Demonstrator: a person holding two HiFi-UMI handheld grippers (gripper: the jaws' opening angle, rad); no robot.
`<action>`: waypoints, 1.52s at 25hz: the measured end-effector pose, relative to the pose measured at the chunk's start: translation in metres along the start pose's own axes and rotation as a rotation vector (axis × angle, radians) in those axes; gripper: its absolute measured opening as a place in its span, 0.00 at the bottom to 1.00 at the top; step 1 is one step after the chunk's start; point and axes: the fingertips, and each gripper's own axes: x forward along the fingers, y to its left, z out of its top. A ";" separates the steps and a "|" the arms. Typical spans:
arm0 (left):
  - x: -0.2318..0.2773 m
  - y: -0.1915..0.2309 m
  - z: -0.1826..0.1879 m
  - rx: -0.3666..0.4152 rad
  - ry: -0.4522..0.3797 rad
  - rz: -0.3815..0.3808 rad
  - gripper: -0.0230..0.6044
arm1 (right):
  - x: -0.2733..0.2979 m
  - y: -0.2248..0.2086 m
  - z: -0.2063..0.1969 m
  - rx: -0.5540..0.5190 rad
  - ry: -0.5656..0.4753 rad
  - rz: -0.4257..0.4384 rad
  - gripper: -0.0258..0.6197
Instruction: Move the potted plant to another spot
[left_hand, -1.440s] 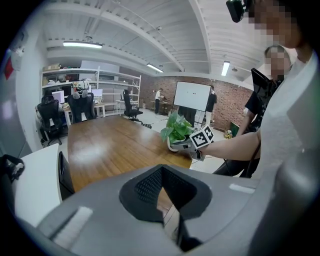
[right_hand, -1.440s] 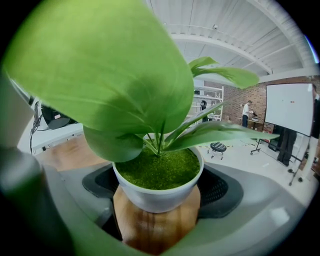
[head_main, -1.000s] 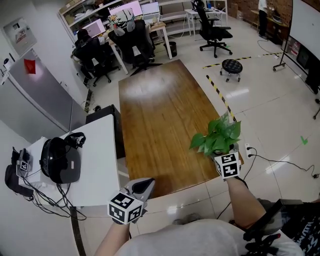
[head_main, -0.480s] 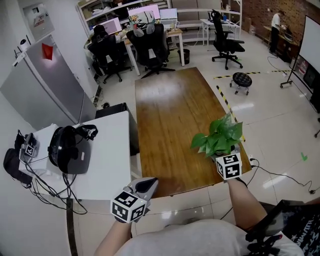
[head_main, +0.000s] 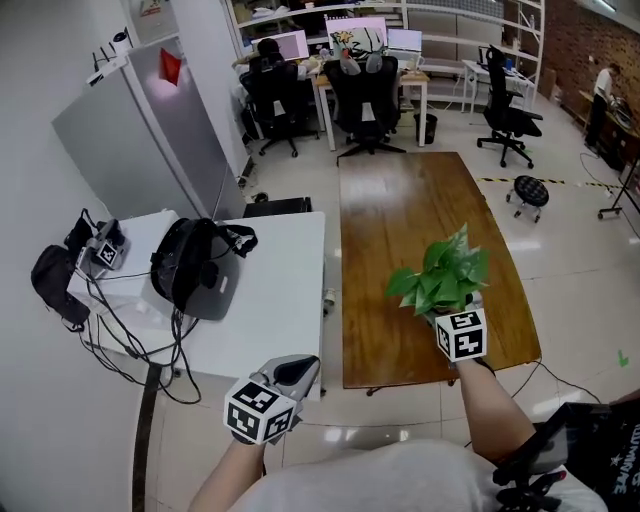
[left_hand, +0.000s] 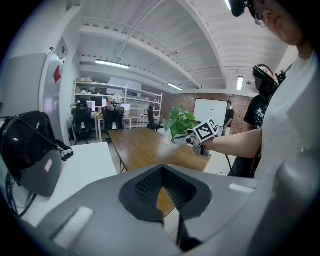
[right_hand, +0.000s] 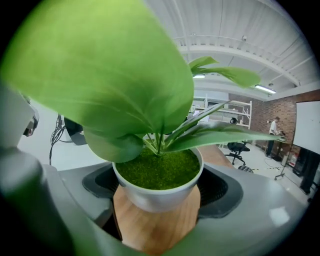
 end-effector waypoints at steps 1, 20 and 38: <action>-0.010 0.006 -0.002 -0.006 -0.002 0.015 0.01 | 0.005 0.012 0.005 -0.006 -0.002 0.016 0.77; -0.181 0.094 -0.075 -0.154 -0.050 0.341 0.01 | 0.095 0.259 0.062 -0.111 -0.053 0.345 0.77; -0.221 0.116 -0.129 -0.256 0.014 0.474 0.01 | 0.150 0.390 -0.007 -0.175 0.064 0.585 0.77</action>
